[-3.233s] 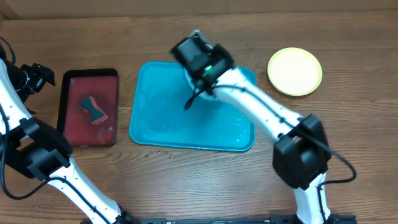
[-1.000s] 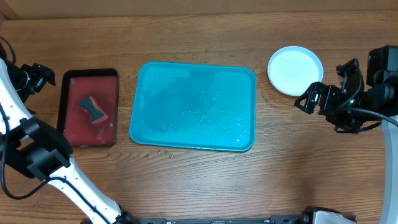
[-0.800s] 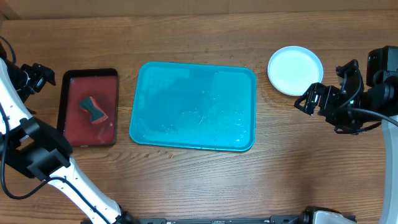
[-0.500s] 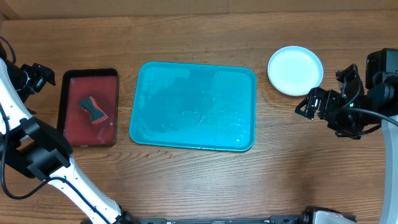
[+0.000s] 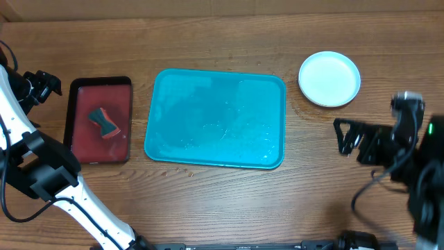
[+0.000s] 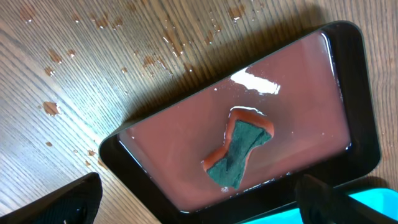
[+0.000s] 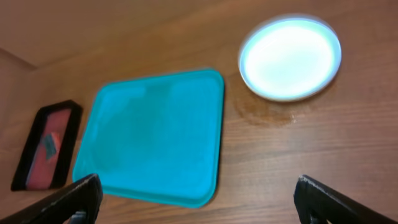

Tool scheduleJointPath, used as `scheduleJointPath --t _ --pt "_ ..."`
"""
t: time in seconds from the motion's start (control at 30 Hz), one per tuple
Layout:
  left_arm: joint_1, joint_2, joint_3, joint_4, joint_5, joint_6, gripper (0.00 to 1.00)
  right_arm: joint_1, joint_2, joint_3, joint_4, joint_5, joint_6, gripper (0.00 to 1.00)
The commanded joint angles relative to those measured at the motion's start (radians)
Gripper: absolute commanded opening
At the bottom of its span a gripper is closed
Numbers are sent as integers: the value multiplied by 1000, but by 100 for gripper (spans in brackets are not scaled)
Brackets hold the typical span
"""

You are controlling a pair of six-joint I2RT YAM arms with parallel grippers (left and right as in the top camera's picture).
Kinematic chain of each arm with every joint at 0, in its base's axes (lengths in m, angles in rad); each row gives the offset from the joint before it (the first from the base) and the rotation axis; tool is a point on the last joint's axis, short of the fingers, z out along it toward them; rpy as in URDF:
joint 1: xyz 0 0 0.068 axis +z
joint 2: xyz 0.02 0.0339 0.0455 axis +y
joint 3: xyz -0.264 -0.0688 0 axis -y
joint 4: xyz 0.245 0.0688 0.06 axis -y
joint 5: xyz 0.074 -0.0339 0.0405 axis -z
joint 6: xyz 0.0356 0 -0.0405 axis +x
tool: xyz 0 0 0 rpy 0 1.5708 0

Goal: Clean dirty plates on tray and stack at the side

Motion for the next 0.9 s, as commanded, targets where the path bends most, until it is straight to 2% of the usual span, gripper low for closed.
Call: scheduleJointPath --t 0.0,0.17,0.3,0.6,0.77,0.87 --pt "-7 -23 16 1 0 20 100 4 -144 -165 92 -31 -2 100" --pt "-7 -23 16 1 0 20 100 19 -388 -420 342 -28 -2 100" --pt "-7 -23 16 1 0 20 100 87 -544 -622 584 -5 -2 100" --pt "-7 -23 16 1 0 20 100 169 -715 -1015 1112 58 -2 100" --pt "-7 -23 16 1 0 20 100 169 -742 -1122 1266 103 -2 100" --pt "-7 -23 16 1 0 20 100 169 -786 -1153 1255 149 -2 100"
